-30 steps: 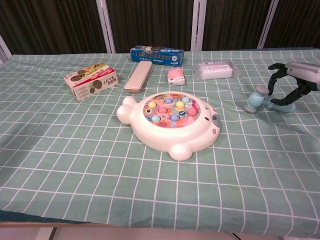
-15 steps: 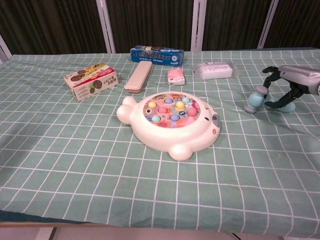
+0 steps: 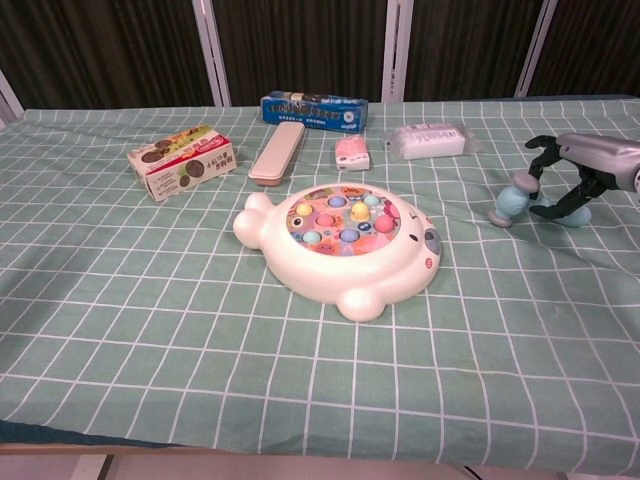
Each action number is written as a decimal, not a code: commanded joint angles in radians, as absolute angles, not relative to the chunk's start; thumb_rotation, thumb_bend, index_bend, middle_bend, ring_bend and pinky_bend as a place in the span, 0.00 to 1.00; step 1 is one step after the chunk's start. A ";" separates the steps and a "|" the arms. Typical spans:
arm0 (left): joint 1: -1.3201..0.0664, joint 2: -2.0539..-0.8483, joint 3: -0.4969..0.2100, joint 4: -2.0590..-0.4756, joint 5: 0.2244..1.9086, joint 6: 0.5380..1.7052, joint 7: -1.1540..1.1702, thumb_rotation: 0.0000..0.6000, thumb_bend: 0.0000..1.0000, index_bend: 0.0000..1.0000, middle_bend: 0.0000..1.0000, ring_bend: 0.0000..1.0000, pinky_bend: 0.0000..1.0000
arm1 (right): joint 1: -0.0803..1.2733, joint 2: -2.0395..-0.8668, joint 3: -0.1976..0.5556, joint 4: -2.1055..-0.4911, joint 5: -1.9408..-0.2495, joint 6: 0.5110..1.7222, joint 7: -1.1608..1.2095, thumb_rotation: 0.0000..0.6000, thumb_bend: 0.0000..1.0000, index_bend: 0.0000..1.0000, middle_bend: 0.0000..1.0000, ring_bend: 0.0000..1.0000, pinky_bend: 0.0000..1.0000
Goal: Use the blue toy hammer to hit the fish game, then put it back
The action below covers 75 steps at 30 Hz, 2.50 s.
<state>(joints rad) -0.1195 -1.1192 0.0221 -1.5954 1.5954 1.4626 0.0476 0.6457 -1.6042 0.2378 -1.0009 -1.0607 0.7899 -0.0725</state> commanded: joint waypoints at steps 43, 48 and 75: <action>-0.120 -1.119 0.022 -1.595 1.596 1.460 0.048 1.00 0.41 0.00 0.00 0.00 0.06 | 0.660 -1.663 0.246 -0.945 -0.984 0.804 -0.193 1.00 0.53 0.93 0.64 0.67 0.67; -0.119 -1.119 0.022 -1.595 1.596 1.460 0.049 1.00 0.42 0.00 0.00 0.00 0.06 | 0.663 -1.680 0.242 -0.924 -0.984 0.806 -0.209 1.00 0.53 0.97 0.67 0.71 0.73; -0.114 -1.114 0.025 -1.595 1.608 1.475 0.039 1.00 0.41 0.00 0.00 0.00 0.06 | 0.659 -1.547 0.278 -1.167 -1.074 0.923 -0.211 1.00 0.53 0.99 0.70 0.75 0.76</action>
<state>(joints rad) -0.1144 -1.1146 0.0246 -1.5948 1.6074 1.4739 0.0395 0.6579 -1.5942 0.2667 -1.0902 -1.0605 0.8945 -0.1837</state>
